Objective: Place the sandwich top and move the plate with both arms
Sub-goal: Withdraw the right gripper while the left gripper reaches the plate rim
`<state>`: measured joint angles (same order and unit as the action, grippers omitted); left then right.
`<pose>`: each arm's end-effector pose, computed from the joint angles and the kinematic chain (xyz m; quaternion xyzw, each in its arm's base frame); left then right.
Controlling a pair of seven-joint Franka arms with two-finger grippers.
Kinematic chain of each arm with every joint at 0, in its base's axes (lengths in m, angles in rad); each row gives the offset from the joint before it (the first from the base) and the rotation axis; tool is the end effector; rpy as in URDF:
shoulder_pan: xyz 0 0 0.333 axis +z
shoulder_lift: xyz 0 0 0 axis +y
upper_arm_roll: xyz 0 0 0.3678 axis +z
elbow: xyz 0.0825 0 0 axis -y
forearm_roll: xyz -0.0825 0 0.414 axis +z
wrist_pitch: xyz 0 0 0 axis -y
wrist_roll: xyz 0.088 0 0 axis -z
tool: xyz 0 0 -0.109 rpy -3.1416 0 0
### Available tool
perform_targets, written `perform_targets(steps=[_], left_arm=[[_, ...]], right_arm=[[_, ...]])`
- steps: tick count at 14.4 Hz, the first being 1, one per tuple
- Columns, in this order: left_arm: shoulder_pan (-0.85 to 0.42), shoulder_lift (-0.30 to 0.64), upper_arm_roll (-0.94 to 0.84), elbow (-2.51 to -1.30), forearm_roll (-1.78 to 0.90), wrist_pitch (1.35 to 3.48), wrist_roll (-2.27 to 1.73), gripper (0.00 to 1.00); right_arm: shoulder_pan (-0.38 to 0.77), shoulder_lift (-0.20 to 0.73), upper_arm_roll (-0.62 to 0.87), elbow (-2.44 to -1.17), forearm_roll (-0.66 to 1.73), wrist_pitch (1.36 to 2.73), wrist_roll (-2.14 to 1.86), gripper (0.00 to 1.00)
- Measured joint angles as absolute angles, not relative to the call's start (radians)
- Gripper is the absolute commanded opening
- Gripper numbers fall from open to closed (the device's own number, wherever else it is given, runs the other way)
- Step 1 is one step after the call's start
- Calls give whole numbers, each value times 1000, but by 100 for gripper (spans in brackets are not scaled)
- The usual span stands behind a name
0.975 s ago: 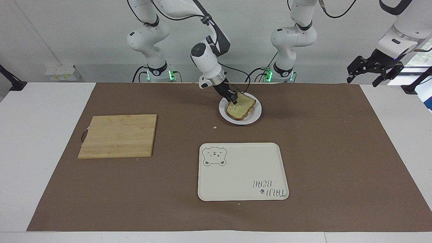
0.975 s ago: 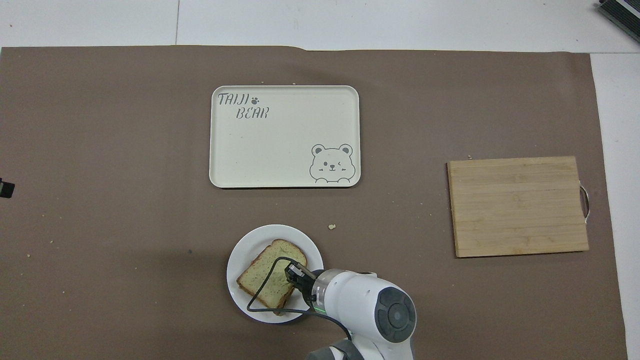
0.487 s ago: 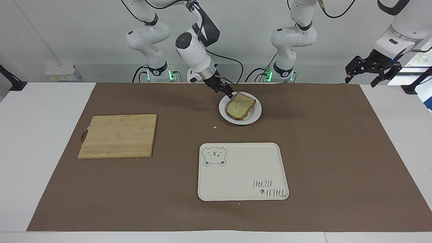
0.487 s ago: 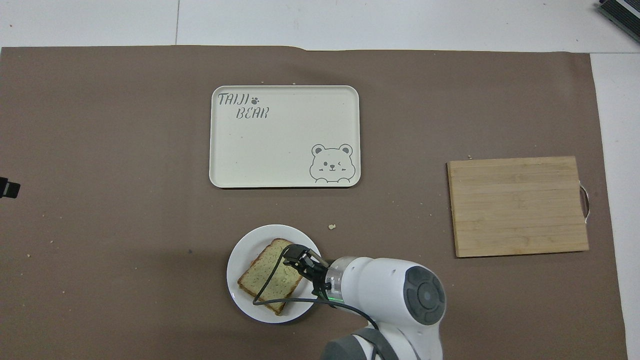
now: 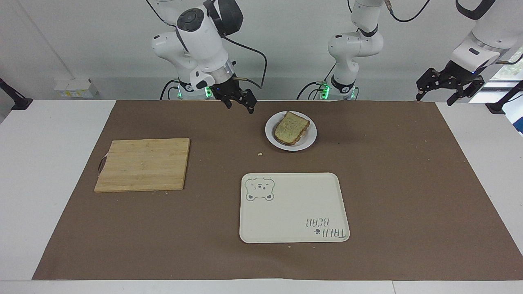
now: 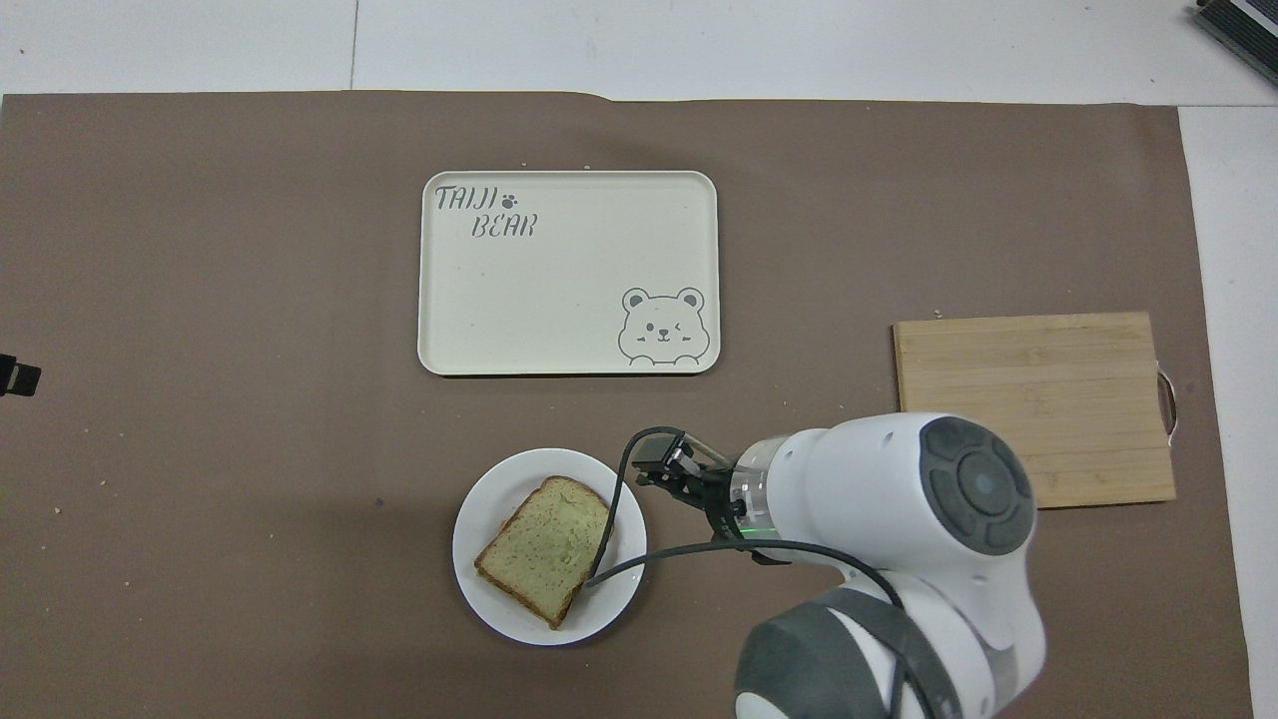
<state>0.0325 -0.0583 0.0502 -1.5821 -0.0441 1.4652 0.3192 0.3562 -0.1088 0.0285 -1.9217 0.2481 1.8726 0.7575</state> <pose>0.5505 0.0414 0.6930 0.9921 -0.1196 -0.0241 0.0288 0.5104 0.2281 0.5871 -0.9687 0.2165 0.0386 0.1150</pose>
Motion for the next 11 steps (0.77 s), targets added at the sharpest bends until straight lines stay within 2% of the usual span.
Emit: perform_targets(steps=[5, 11], left_arm=[[32, -124, 48, -1711, -163, 1474, 322, 100], [31, -223, 44, -2023, -392, 1612, 440, 100]], right_arm=[[203, -81, 24, -1812, 84, 1788, 391, 100], [28, -75, 20, -1753, -39, 1749, -8, 100]])
